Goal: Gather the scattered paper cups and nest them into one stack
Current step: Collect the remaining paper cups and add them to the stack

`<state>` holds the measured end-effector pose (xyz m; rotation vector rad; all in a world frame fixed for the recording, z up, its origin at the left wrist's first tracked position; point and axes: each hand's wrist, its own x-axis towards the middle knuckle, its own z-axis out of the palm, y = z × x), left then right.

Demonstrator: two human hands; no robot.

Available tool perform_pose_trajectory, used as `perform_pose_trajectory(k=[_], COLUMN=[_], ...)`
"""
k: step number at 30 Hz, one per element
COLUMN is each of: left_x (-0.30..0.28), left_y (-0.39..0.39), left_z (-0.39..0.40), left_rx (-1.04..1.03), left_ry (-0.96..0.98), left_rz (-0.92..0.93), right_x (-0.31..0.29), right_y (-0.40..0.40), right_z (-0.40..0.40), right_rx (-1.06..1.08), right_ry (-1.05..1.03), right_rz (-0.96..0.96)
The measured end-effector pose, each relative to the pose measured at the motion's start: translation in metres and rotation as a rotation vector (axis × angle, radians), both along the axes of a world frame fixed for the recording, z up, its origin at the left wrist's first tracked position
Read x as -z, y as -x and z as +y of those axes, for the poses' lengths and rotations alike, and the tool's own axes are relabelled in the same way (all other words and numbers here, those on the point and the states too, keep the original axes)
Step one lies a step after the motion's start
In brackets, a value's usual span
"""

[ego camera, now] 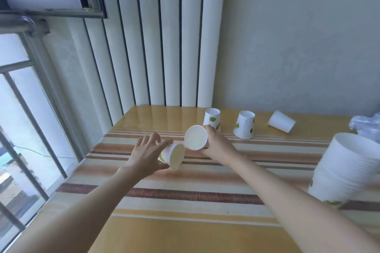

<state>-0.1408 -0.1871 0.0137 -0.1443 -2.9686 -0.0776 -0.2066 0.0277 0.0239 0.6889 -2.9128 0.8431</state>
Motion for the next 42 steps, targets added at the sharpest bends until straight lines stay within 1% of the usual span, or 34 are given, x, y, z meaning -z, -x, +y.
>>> perform_pose_trajectory(k=[1, 2, 6, 10, 14, 18, 21, 23, 30, 35, 38, 42], left_x=[-0.003, -0.007, -0.043, -0.091, -0.123, -0.141, -0.147, -0.147, -0.152, -0.154, -0.153, -0.149], left_y=[-0.004, -0.009, -0.026, -0.039, -0.049, -0.052, -0.051, -0.051, -0.05, -0.045, -0.041, -0.035], left_z=[0.006, 0.013, 0.058, 0.114, 0.171, 0.217, 0.244, 0.257, 0.279, 0.286, 0.291, 0.301], left_rx=[-0.021, -0.036, -0.044, 0.097, 0.2, 0.283, 0.356, 0.375, 0.371, 0.393, 0.39, 0.402], left_ry=[-0.035, -0.109, -0.561, -0.899, -1.144, -1.258, -1.266, -1.275, -1.302, -1.316, -1.34, -1.331], left_rz=[0.013, 0.03, 0.101, 0.116, 0.047, 0.015, -0.034, -0.048, 0.026, 0.039, 0.035, 0.018], right_x=[-0.007, -0.015, -0.069, -0.13, -0.165, -0.166, -0.149, -0.139, -0.134, -0.12, -0.109, -0.095], right_y=[-0.009, -0.017, -0.056, -0.088, -0.118, -0.138, -0.146, -0.149, -0.14, -0.132, -0.131, -0.132], right_z=[0.005, 0.01, 0.042, 0.102, 0.178, 0.239, 0.264, 0.271, 0.267, 0.265, 0.265, 0.264], right_rx=[0.023, 0.036, 0.097, 0.22, 0.337, 0.438, 0.458, 0.46, 0.39, 0.416, 0.398, 0.424], right_ry=[0.028, 0.076, 0.301, 0.512, 0.624, 0.665, 0.682, 0.693, 0.725, 0.477, 0.316, 0.101], right_rz=[-0.006, -0.011, 0.051, 0.101, 0.142, 0.149, 0.111, 0.094, 0.088, 0.012, -0.033, -0.009])
